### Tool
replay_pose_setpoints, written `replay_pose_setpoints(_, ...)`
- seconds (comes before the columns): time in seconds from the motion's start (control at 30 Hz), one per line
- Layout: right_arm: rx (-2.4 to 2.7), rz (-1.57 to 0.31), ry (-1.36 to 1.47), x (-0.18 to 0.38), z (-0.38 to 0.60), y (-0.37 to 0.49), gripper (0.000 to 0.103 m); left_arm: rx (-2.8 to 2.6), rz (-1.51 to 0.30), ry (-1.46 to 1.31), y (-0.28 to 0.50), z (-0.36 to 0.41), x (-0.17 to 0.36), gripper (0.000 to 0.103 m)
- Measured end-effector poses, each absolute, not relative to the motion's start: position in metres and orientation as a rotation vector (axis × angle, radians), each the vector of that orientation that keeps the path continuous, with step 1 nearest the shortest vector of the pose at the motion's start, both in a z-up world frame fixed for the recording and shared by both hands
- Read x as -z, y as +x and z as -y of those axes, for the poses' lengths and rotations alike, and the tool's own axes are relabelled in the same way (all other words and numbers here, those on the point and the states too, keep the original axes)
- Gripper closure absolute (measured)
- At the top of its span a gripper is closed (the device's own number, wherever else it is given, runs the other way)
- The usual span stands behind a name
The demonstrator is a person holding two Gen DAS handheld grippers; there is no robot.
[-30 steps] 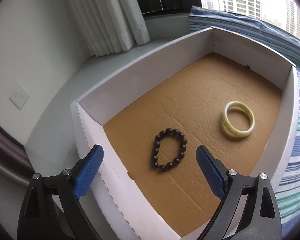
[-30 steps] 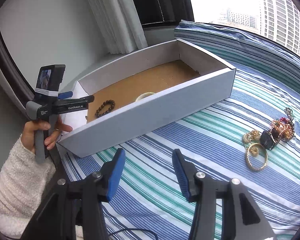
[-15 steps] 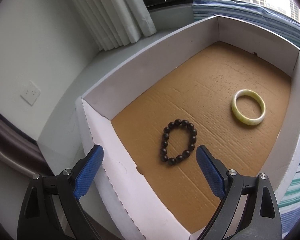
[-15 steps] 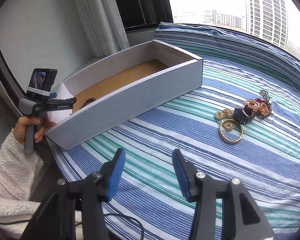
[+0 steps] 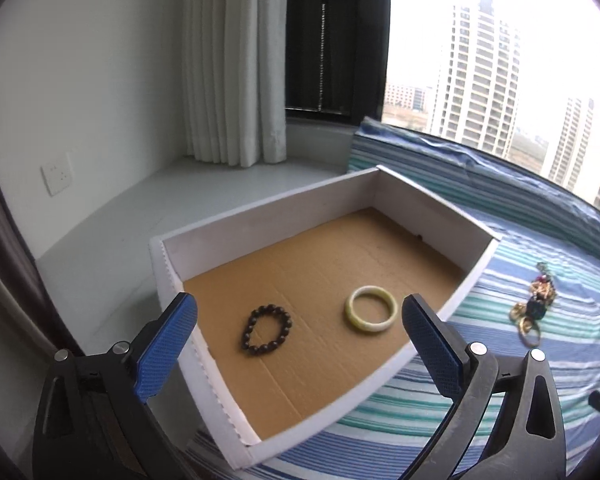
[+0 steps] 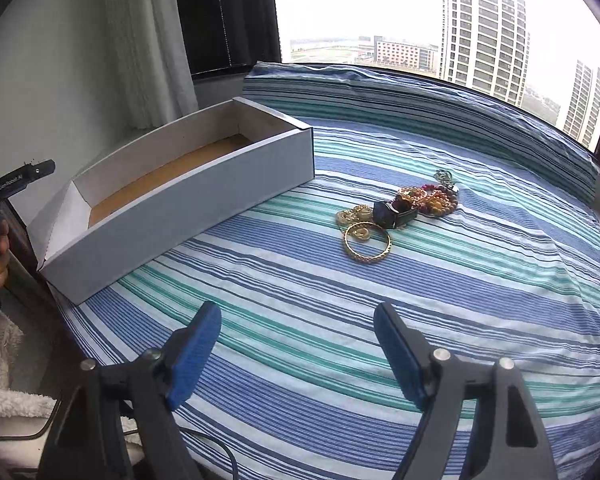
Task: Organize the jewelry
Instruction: 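Withdraw both tools from the box and move back toward the gold jewelry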
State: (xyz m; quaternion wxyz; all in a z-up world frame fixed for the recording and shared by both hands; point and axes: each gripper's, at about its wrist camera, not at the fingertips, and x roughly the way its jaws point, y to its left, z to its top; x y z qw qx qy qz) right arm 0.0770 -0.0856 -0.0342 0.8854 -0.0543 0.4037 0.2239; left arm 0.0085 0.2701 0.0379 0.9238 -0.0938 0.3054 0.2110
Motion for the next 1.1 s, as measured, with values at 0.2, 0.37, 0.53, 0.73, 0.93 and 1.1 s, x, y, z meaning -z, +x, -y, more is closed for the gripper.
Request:
replay_pose_setpoints(0.2, -0.441, -0.84, -0.078, 0.039, 0.103, 0.072, 0.023, -0.208, -0.704, -0.184, 0.017, -0.207, -0.033, 0.0)
replay_pose_setpoints(0.37, -0.438, -0.846, -0.079, 0.042, 0.108, 0.065, 0.023, -0.112, -0.721, -0.164, 0.018, -0.157, -0.017, 0.0)
replay_pose_setpoints(0.53, -0.427, -0.838, -0.07, 0.041, 0.116, 0.06, 0.023, -0.004, -0.754, -0.196, 0.017, -0.125, -0.004, 0.001)
replay_pose_setpoints(0.73, -0.41, -0.842, -0.044, 0.044, 0.128, 0.059, 0.023, 0.014, -0.711, -0.166, 0.006, -0.11, -0.004, 0.001)
replay_pose_setpoints(0.93, -0.399, -0.855, -0.045, 0.047, 0.131, 0.06, 0.023, 0.006, -0.72, -0.148, 0.007, -0.103, 0.0, 0.001)
replay_pose_setpoints(1.1, -0.38, -0.862, -0.061, 0.048, 0.133, 0.06, 0.023, -0.001, -0.766, -0.129, 0.013, -0.096, 0.011, 0.001)
